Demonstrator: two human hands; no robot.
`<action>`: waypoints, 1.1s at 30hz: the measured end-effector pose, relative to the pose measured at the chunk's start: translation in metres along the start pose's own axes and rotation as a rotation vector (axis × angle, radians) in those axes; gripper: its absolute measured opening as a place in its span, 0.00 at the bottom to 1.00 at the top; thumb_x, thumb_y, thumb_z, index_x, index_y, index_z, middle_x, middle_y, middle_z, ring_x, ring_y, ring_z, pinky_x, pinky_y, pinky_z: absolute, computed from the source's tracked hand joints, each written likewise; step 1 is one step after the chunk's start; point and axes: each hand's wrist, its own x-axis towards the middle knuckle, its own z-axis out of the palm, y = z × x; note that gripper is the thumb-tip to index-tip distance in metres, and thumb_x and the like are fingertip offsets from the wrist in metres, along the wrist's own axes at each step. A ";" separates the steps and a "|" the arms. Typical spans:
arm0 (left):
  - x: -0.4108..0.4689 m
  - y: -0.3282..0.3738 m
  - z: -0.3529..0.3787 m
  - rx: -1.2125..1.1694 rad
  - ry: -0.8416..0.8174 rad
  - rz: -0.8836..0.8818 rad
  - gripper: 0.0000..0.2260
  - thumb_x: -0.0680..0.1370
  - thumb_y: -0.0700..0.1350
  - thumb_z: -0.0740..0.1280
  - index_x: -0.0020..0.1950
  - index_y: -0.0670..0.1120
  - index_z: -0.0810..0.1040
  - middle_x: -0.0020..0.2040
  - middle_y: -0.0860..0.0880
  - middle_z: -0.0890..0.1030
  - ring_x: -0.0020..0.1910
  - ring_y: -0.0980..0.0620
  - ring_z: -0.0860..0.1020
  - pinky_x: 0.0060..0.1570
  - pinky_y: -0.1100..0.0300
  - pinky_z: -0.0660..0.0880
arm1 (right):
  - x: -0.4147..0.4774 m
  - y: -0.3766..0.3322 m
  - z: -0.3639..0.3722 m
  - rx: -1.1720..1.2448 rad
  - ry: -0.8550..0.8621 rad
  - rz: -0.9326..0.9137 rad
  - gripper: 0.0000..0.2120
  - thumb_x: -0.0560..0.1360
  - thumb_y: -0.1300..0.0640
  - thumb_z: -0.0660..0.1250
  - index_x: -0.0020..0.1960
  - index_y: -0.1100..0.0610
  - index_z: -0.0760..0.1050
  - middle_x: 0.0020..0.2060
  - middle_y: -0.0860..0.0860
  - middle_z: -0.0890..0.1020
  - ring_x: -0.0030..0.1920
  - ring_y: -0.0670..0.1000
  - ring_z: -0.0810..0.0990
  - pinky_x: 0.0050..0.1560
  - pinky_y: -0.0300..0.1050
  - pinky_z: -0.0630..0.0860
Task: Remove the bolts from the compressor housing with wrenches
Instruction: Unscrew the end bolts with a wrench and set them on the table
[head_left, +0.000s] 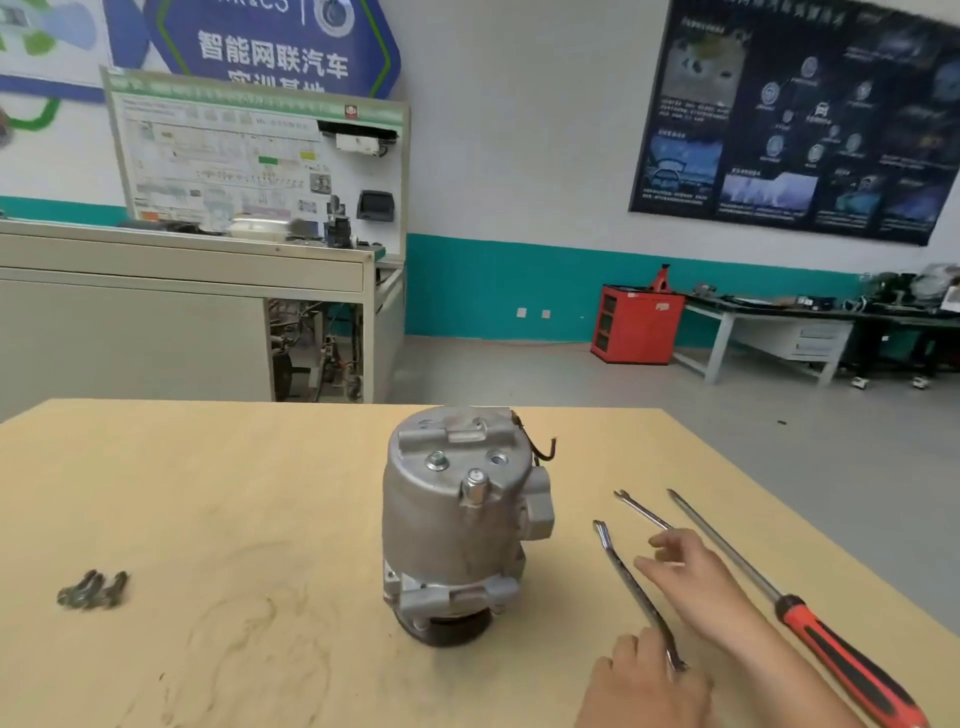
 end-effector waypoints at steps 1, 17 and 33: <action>0.005 0.016 0.006 0.211 0.042 -0.061 0.18 0.65 0.63 0.71 0.47 0.53 0.83 0.46 0.54 0.80 0.42 0.60 0.77 0.34 0.74 0.62 | 0.013 0.007 0.005 -0.134 -0.097 0.043 0.19 0.73 0.53 0.69 0.61 0.56 0.68 0.51 0.53 0.75 0.48 0.49 0.75 0.48 0.42 0.69; -0.081 -0.023 -0.078 0.044 0.938 0.614 0.09 0.79 0.52 0.64 0.58 0.61 0.77 0.49 0.63 0.73 0.46 0.61 0.76 0.46 0.68 0.73 | 0.012 0.012 -0.009 1.316 -0.454 -0.247 0.23 0.71 0.69 0.43 0.57 0.65 0.73 0.38 0.64 0.75 0.34 0.53 0.75 0.39 0.41 0.73; -0.059 -0.088 -0.171 -0.470 0.690 0.198 0.36 0.54 0.57 0.80 0.59 0.52 0.73 0.58 0.63 0.78 0.59 0.64 0.75 0.53 0.73 0.70 | -0.078 -0.067 -0.022 1.499 -0.842 -0.385 0.20 0.82 0.60 0.48 0.68 0.72 0.63 0.64 0.78 0.61 0.67 0.71 0.64 0.65 0.55 0.61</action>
